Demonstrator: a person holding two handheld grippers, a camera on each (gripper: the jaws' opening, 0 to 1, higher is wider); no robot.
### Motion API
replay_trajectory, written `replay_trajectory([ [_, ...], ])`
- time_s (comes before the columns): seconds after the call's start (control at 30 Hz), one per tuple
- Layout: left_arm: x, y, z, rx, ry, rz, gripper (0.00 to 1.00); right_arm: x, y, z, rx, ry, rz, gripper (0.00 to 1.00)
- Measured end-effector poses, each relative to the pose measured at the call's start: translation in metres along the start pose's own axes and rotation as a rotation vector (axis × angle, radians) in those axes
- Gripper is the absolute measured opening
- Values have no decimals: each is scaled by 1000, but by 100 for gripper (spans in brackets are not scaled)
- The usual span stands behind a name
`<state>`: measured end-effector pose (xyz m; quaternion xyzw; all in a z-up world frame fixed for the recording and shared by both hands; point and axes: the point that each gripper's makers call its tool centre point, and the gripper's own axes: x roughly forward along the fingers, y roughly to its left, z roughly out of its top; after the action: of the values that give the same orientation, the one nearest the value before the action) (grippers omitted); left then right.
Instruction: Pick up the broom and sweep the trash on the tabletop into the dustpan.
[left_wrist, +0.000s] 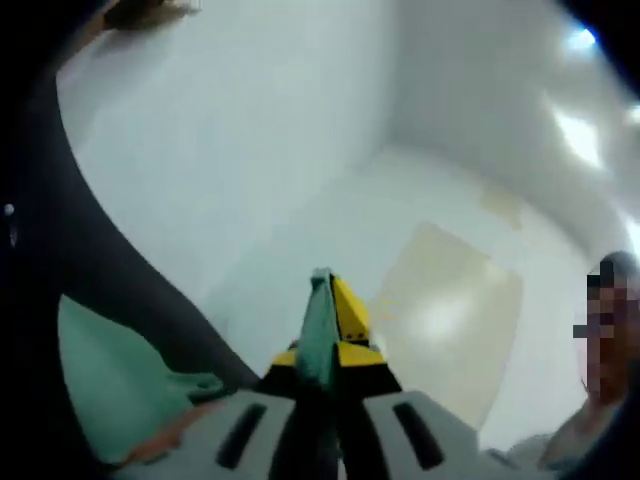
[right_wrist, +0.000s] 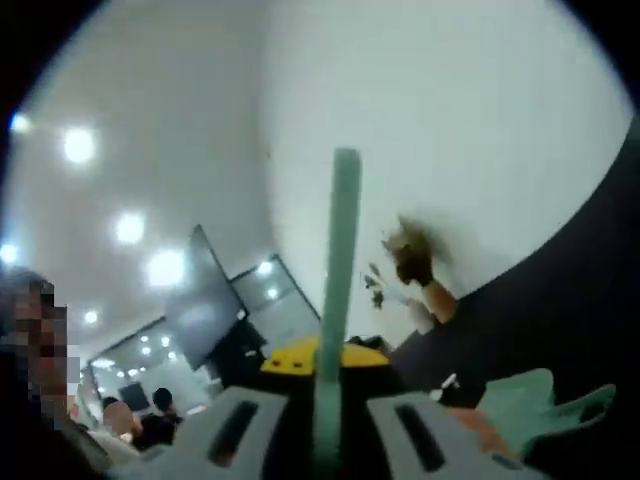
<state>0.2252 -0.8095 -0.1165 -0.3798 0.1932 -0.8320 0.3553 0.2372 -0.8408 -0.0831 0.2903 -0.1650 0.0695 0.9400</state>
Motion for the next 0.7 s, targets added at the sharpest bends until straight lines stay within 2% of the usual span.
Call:
replay_trajectory([
  [0.13,-2,-4,3,25,-2,-22,2,-1,5,-3,-38,25,23,10],
  [0.33,-3,-11,9,78,20,-38,2,-7,18,-10,23,120,114,15],
  [0.57,-6,-13,11,88,31,-42,2,-11,21,-19,-22,163,123,10],
  [0.7,-6,-14,10,80,29,-47,2,-11,19,-21,-13,169,131,5],
])
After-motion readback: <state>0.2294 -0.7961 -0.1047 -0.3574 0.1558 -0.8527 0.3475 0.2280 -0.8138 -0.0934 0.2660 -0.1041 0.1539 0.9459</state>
